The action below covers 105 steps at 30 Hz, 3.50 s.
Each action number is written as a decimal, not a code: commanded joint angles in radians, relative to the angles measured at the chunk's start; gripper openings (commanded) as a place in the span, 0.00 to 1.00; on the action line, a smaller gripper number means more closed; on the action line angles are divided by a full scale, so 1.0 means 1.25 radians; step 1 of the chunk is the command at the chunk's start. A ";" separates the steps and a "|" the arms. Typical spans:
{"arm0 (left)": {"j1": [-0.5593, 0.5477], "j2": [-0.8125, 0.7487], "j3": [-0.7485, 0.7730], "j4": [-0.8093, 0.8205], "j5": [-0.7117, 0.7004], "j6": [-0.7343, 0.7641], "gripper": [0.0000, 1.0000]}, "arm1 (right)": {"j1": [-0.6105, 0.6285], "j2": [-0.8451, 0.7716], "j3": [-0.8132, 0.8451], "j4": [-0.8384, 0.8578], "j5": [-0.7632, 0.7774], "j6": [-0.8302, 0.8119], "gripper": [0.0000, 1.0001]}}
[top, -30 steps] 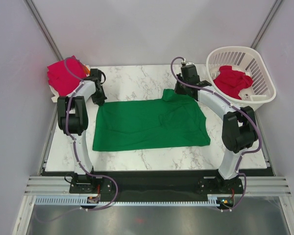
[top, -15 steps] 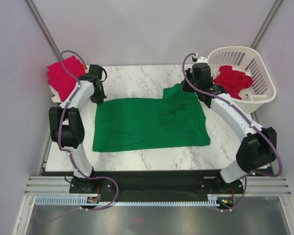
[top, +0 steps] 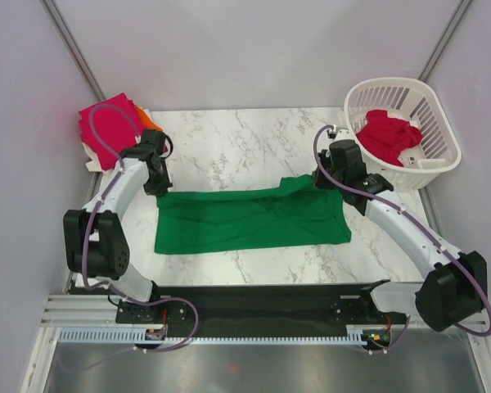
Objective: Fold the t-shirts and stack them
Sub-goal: Fold the tshirt
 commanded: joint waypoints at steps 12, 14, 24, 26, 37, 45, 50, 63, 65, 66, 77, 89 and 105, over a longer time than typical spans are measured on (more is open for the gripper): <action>-0.027 -0.193 -0.170 -0.044 0.031 -0.041 0.03 | 0.008 -0.183 -0.116 -0.113 0.016 0.023 0.00; -0.033 -0.201 -0.186 -0.046 0.032 -0.045 0.03 | 0.008 -0.196 -0.138 -0.123 0.011 0.029 0.00; -0.064 -0.218 -0.205 -0.086 0.018 -0.064 0.59 | 0.008 -0.258 -0.220 -0.179 0.049 0.117 0.17; -0.064 -0.234 -0.200 -0.094 -0.004 -0.072 0.77 | 0.008 -0.267 -0.239 -0.186 0.063 0.133 0.71; -0.063 -0.105 -0.088 -0.092 -0.062 -0.083 0.79 | 0.008 -0.230 -0.234 -0.130 0.050 0.147 0.98; -0.063 0.007 -0.083 -0.057 -0.089 -0.100 0.63 | 0.009 -0.172 -0.236 -0.071 0.018 0.132 0.98; -0.051 0.063 -0.059 -0.056 -0.068 -0.102 0.49 | 0.008 -0.137 -0.242 -0.037 0.001 0.121 0.98; -0.048 0.067 -0.164 -0.044 -0.099 -0.170 0.46 | 0.008 -0.025 -0.209 -0.004 -0.067 0.067 0.98; -0.040 0.058 -0.182 -0.041 -0.100 -0.183 0.55 | 0.009 -0.010 -0.206 -0.001 -0.087 0.068 0.98; -0.036 0.053 -0.185 -0.037 -0.101 -0.187 0.57 | 0.009 -0.005 -0.206 0.002 -0.086 0.067 0.98; -0.015 0.037 -0.233 0.079 -0.002 -0.215 0.47 | 0.008 0.014 -0.220 0.012 -0.099 0.062 0.98; -0.015 0.041 -0.228 0.081 -0.022 -0.224 0.22 | 0.008 0.018 -0.226 0.010 -0.093 0.055 0.98; -0.016 0.051 -0.026 -0.003 -0.076 -0.118 0.02 | 0.009 0.041 -0.240 0.018 -0.069 0.051 0.98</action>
